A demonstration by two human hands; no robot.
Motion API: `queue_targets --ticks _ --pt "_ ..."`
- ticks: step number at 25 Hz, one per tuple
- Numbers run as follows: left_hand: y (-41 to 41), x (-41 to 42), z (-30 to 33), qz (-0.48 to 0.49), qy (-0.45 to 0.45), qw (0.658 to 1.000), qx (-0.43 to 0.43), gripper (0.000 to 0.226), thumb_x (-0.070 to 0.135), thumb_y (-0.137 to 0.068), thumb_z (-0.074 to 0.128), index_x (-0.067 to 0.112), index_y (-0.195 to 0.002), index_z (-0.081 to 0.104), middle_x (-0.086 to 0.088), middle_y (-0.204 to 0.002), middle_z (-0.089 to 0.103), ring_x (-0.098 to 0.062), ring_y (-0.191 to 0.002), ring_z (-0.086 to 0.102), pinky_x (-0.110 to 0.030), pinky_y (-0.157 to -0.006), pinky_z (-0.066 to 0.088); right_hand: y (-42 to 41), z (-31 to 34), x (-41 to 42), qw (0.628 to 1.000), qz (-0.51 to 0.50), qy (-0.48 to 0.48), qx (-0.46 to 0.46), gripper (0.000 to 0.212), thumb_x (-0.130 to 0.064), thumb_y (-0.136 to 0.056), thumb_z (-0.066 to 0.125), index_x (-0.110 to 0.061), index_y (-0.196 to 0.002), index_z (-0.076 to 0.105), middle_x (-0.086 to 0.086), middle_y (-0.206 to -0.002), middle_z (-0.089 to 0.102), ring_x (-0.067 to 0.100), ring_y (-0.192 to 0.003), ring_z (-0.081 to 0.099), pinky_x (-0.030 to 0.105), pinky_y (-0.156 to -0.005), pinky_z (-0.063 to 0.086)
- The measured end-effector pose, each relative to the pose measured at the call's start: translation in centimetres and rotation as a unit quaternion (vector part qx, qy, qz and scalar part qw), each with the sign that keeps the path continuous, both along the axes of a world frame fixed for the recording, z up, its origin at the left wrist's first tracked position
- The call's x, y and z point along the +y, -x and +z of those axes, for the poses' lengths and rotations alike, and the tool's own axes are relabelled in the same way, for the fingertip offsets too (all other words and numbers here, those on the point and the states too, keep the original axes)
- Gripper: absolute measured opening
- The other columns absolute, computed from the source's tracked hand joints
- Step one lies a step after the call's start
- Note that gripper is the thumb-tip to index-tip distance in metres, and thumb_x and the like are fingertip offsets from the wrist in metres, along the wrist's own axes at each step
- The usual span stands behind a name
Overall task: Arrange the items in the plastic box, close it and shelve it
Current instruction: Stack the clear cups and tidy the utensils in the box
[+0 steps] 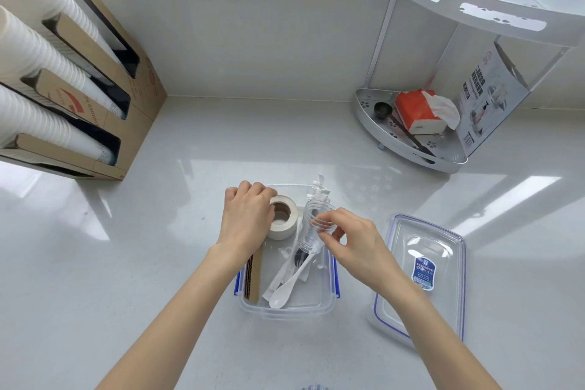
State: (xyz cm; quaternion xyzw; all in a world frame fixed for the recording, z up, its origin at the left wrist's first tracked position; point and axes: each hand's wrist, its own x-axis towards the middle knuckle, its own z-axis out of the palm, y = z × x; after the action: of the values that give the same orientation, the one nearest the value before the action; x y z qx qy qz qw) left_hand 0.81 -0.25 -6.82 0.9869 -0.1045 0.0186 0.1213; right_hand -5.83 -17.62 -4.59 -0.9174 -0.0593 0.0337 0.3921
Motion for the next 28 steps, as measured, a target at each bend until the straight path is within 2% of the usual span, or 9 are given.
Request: queue_targets --ticks 2,5,11,16,19,21,24,26,28 --pt "1.6 -0.6 0.3 -0.001 0.057 0.998 0.010 0.030 0.016 -0.090 0.042 0.013 -0.116 0.056 -0.006 -0.118 0.060 -0.027 -0.111 0.050 -0.035 -0.093 0.032 0.1 0.1 -0.2 1.000 -0.006 0.002 -0.002 0.018 -0.015 -0.087 0.055 -0.019 -0.102 0.064 -0.012 -0.090 0.057 0.013 -0.071 0.057 0.034 -0.077 0.051" --pt "4.3 -1.6 -1.0 -0.005 0.149 0.983 0.103 0.030 0.015 -0.089 0.044 0.009 -0.117 0.053 -0.008 -0.119 0.057 -0.026 -0.109 0.054 -0.035 -0.091 0.042 0.3 0.2 -0.6 1.000 -0.015 -0.001 -0.009 0.018 -0.014 -0.087 0.055 -0.019 -0.101 0.065 -0.011 -0.089 0.057 0.004 -0.068 0.054 0.032 -0.077 0.050" --pt "6.4 -3.3 -4.3 0.003 0.141 0.952 0.272 0.051 0.022 -0.085 0.049 0.009 -0.131 0.032 -0.016 -0.130 0.047 -0.034 -0.120 0.044 -0.038 -0.099 0.037 0.9 -0.2 -0.8 1.000 -0.011 -0.001 -0.007 0.018 -0.013 -0.087 0.055 -0.020 -0.100 0.066 -0.011 -0.089 0.058 0.002 -0.070 0.055 0.028 -0.076 0.050" --pt "6.4 -3.4 -4.9 0.012 0.144 0.947 0.287 0.059 0.020 -0.085 0.049 0.016 -0.138 0.023 -0.017 -0.130 0.046 -0.037 -0.120 0.044 -0.041 -0.099 0.037 1.1 -0.6 -0.6 1.000 -0.006 -0.007 -0.009 0.019 -0.011 -0.086 0.054 -0.019 -0.099 0.066 0.000 -0.095 0.067 0.017 -0.078 0.062 0.040 -0.077 0.054" --pt "6.4 -3.5 -5.3 0.037 0.143 0.947 0.284 0.057 0.021 -0.084 0.048 0.018 -0.136 0.026 -0.018 -0.132 0.041 -0.036 -0.126 0.034 -0.039 -0.105 0.028 1.2 -0.7 -0.6 1.000 -0.005 -0.007 -0.009 0.019 -0.012 -0.087 0.054 -0.019 -0.100 0.066 0.000 -0.096 0.066 0.017 -0.078 0.062 0.039 -0.078 0.053" --pt "6.3 -3.4 -5.4 0.053 0.149 0.942 0.295 0.057 0.023 -0.082 0.052 0.018 -0.134 0.028 -0.018 -0.132 0.039 -0.037 -0.126 0.034 -0.040 -0.106 0.029 1.2 -0.7 -0.5 1.000 -0.005 -0.005 -0.010 0.020 -0.012 -0.087 0.054 -0.019 -0.100 0.066 -0.001 -0.096 0.066 0.015 -0.077 0.061 0.038 -0.078 0.053" --pt "6.5 -4.0 -5.0 0.054 0.098 0.949 0.294 0.058 0.025 -0.080 0.057 0.012 -0.130 0.030 -0.018 -0.129 0.041 -0.038 -0.119 0.041 -0.042 -0.098 0.040 1.2 -0.7 -0.6 1.000 -0.007 -0.008 -0.011 0.020 -0.011 -0.087 0.054 -0.020 -0.100 0.066 -0.002 -0.096 0.066 0.015 -0.077 0.061 0.037 -0.078 0.053" --pt "6.7 -4.5 -4.4 0.056 0.034 0.961 0.267 0.045 0.024 -0.085 0.054 0.006 -0.122 0.035 -0.017 -0.126 0.043 -0.038 -0.117 0.043 -0.042 -0.091 0.042 1.2 -0.7 -0.5 1.000 -0.008 -0.012 -0.013 0.020 -0.010 -0.086 0.054 -0.019 -0.099 0.066 -0.002 -0.096 0.066 0.016 -0.078 0.061 0.037 -0.078 0.053" --pt "6.5 -4.8 -4.1 0.066 0.046 0.962 0.261 0.034 0.020 -0.087 0.049 0.003 -0.114 0.039 -0.019 -0.122 0.049 -0.039 -0.112 0.049 -0.043 -0.085 0.043 1.2 -0.7 -0.5 1.000 -0.011 -0.014 -0.017 0.020 -0.010 -0.086 0.054 -0.019 -0.099 0.066 -0.001 -0.096 0.067 0.016 -0.078 0.062 0.037 -0.077 0.054"
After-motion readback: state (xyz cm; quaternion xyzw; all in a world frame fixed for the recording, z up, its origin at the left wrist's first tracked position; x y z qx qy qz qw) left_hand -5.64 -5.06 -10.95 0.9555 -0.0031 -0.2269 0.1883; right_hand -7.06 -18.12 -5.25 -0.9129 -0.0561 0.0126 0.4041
